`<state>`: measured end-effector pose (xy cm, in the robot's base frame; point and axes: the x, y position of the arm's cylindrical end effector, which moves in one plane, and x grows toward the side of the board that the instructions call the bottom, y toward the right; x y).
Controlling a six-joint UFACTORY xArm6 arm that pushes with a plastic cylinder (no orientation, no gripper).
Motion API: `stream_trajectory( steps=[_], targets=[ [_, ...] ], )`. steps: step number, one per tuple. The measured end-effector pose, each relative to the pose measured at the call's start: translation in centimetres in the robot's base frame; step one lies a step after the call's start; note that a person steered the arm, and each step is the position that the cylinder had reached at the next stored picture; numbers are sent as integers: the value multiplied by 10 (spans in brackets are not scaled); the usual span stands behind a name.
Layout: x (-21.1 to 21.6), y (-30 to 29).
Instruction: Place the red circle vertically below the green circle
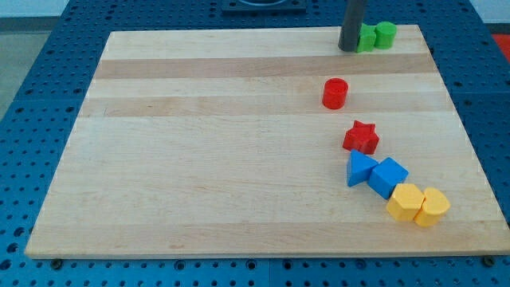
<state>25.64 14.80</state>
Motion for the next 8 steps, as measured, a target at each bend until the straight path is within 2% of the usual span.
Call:
stream_trajectory(
  steps=[4,6,7,8],
  targets=[
    [171,1],
    [184,-62],
    [179,-96],
    [171,-105]
  ],
)
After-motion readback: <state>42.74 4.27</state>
